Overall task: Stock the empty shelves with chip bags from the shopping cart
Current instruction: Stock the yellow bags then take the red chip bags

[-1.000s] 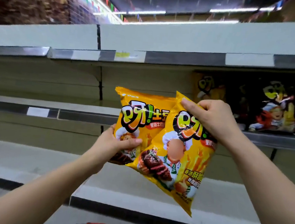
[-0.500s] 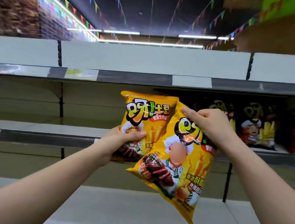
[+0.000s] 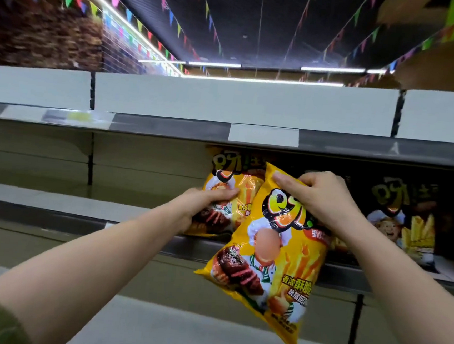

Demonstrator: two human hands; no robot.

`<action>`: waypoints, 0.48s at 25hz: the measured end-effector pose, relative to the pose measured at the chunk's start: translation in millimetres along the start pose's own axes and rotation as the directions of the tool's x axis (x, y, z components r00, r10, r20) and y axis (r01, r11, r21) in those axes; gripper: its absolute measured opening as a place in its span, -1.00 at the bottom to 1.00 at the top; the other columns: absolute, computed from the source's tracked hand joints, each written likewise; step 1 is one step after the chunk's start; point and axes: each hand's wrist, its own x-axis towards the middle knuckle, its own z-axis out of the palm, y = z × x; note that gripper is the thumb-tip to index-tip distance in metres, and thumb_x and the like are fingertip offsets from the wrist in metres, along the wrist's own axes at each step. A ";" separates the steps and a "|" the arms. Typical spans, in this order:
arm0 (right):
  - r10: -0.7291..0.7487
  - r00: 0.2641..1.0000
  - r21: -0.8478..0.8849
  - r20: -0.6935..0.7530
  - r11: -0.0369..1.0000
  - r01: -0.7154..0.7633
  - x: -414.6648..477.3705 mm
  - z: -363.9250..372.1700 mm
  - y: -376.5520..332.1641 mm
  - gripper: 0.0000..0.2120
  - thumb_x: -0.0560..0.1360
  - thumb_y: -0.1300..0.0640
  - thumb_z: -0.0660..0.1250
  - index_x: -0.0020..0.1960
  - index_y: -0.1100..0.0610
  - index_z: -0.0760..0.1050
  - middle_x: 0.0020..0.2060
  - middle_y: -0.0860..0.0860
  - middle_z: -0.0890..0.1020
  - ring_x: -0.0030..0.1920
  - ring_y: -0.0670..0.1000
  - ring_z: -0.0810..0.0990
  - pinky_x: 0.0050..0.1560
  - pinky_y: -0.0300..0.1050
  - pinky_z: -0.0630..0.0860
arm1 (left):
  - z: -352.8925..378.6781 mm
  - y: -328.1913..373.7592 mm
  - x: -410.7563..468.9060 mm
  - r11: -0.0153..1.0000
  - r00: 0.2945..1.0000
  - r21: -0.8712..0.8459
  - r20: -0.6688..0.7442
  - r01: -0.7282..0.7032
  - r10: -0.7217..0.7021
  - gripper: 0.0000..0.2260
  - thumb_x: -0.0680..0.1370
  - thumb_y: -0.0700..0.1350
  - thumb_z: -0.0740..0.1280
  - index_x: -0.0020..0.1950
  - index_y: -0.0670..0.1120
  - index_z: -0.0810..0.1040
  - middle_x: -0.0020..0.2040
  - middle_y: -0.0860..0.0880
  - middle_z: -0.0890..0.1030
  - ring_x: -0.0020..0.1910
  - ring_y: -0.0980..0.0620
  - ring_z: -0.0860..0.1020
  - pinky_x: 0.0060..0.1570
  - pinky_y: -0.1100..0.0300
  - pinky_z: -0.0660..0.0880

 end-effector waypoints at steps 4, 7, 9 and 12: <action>-0.021 1.000 -0.001 0.022 1.000 0.021 5.0 4.6 2.8 -0.44 0.38 -0.32 0.28 -0.45 0.15 0.33 -0.55 0.02 0.35 -0.47 0.01 0.32 -0.35 -0.09 0.21 | -10.1 -4.4 17.2 0.998 0.999 0.036 -0.024 -0.042 0.042 -0.25 0.07 0.03 0.64 0.20 -0.19 0.55 -0.01 -0.18 0.69 -0.02 -0.16 0.66 0.11 -0.05 0.55; -0.044 0.999 -0.001 0.025 0.999 0.044 8.0 8.2 2.4 -0.43 0.37 -0.34 0.28 -0.46 0.15 0.36 -0.55 0.01 0.37 -0.46 0.03 0.35 -0.35 -0.07 0.25 | -13.0 -5.3 27.1 0.995 0.998 0.085 -0.017 -0.062 0.063 -0.24 0.08 0.07 0.63 0.20 -0.20 0.55 0.00 -0.17 0.68 0.00 -0.14 0.66 0.12 -0.02 0.55; -0.053 0.998 -0.004 0.029 0.999 0.053 10.4 11.6 2.9 -0.42 0.36 -0.36 0.28 -0.44 0.17 0.40 -0.55 0.01 0.40 -0.46 0.03 0.38 -0.35 -0.06 0.27 | -14.2 -8.3 36.6 0.992 0.998 0.107 -0.015 -0.060 0.062 -0.18 0.02 0.12 0.65 0.19 -0.20 0.55 0.00 -0.16 0.68 -0.01 -0.13 0.66 0.12 -0.02 0.55; -0.054 0.998 -0.014 0.031 0.998 0.054 13.3 17.1 2.3 -0.38 0.34 -0.38 0.28 -0.40 0.21 0.43 -0.55 0.02 0.43 -0.46 0.03 0.41 -0.35 -0.06 0.29 | -17.8 -10.6 49.3 0.992 0.999 0.112 0.012 -0.051 0.050 -0.14 -0.02 0.14 0.64 0.20 -0.18 0.55 0.03 -0.16 0.68 0.03 -0.12 0.65 0.16 -0.01 0.53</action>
